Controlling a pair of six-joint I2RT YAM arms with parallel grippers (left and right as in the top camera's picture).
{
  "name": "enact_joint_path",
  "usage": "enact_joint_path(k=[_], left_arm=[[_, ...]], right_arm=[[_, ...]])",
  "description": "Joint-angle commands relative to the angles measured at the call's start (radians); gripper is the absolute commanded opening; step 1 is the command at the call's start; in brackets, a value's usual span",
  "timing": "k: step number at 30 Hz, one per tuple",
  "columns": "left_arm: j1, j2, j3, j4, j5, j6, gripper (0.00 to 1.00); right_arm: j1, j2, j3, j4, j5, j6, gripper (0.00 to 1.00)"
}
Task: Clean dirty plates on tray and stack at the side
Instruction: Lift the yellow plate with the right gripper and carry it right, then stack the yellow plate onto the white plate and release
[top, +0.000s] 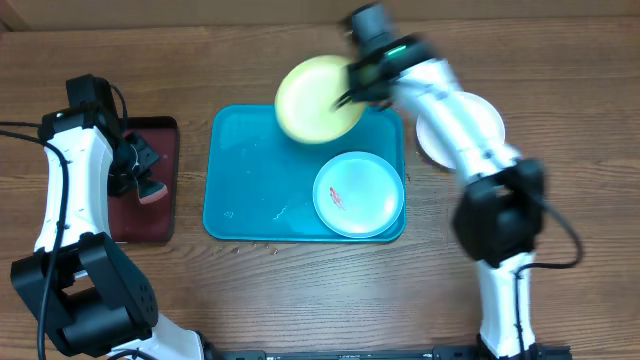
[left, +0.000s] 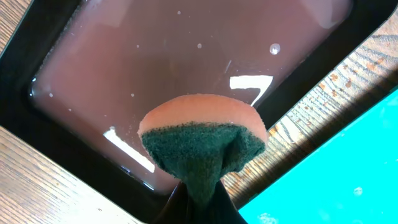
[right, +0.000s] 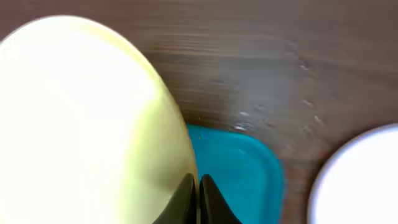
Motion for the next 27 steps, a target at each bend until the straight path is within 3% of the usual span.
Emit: enact_joint_path(k=[1,14,27], left_arm=[[0.005,0.005,-0.003,0.002,0.010,-0.014,0.04],[0.005,0.005,-0.003,0.015,0.061,-0.014,0.04],[0.005,0.005,-0.003,0.016,0.061,-0.013,0.04]], right_arm=[[-0.113,-0.042,0.010,-0.053,-0.317,0.032,0.04],[-0.389,-0.031,-0.202,-0.117,-0.181,0.025,0.04],[-0.520,-0.031,-0.212,-0.137,-0.058,0.021,0.04]])
